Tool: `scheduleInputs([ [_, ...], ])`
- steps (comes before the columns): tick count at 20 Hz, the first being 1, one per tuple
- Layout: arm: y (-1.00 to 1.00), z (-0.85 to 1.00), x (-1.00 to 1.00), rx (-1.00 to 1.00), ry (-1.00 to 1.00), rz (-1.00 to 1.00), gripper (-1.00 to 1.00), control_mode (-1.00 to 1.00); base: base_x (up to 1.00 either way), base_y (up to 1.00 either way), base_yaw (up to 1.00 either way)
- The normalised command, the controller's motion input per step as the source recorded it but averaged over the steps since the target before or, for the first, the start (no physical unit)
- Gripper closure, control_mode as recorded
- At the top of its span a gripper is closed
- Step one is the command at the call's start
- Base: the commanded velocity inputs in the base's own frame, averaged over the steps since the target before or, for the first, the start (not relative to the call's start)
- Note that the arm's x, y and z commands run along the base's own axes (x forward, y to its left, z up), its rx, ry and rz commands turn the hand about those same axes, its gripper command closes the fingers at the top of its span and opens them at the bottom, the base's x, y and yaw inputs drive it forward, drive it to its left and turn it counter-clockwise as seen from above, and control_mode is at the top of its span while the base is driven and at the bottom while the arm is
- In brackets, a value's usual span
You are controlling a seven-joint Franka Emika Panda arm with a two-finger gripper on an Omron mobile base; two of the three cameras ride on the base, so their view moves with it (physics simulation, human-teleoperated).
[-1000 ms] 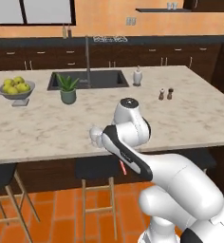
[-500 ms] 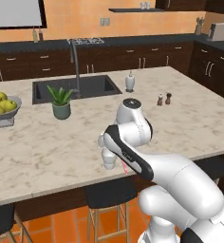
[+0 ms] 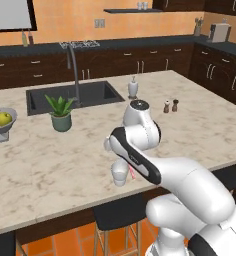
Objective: Take a straw from the drawer in front and place it inside the glass cup on the dining counter.
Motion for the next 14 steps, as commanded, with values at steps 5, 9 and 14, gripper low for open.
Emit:
scheduleInputs([
  [5, 0.0, 0.34, 0.0, 0.02, -0.28, 0.15, 1.0, -1.0, 0.0, 0.0, 0.0],
  [9, -0.06, 0.16, 0.0, 0.09, -0.35, 0.39, 1.0, -1.0, 0.0, 0.0, 0.0],
  [14, -0.03, 0.03, 0.0, 0.12, -0.3, 0.42, 1.0, -1.0, 0.0, 0.0, 0.0],
])
